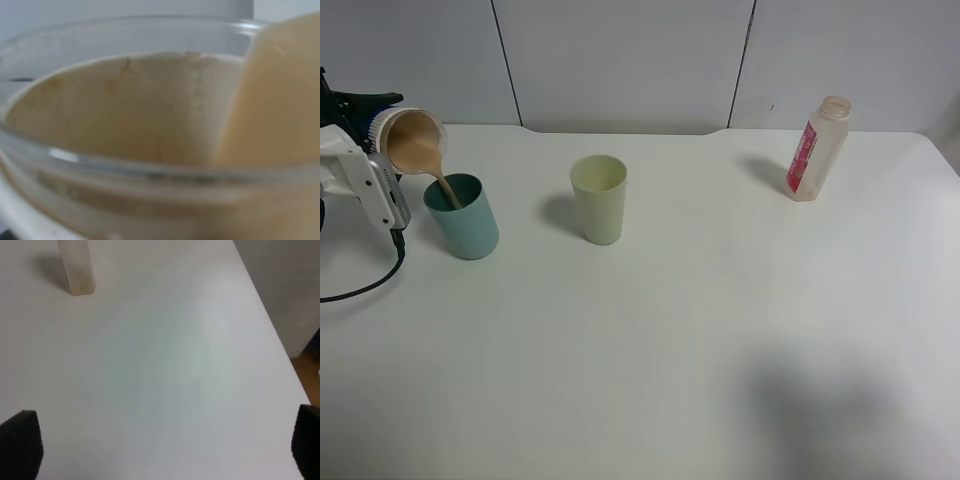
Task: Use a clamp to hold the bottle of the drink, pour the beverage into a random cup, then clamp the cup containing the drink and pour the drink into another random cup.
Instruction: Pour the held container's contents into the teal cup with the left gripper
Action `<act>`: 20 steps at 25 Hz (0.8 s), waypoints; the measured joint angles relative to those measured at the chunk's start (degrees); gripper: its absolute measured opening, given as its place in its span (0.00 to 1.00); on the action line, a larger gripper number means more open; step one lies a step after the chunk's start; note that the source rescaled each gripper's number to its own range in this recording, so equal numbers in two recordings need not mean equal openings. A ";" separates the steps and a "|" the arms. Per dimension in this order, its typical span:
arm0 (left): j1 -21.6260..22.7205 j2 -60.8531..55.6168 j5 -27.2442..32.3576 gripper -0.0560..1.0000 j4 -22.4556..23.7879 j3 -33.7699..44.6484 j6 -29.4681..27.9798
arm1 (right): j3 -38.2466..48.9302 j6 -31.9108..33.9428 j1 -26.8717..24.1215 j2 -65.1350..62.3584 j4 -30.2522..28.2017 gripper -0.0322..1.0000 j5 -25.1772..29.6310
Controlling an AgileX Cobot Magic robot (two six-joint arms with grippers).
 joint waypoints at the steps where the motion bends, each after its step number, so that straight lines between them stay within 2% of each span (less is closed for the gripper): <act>1: 0.00 0.00 0.00 0.06 -0.11 0.00 0.37 | 0.00 0.00 0.00 0.00 0.00 1.00 0.00; 20: 0.00 -0.19 -0.39 0.06 1.23 0.00 1.45 | 0.00 0.00 0.00 0.00 0.00 1.00 0.00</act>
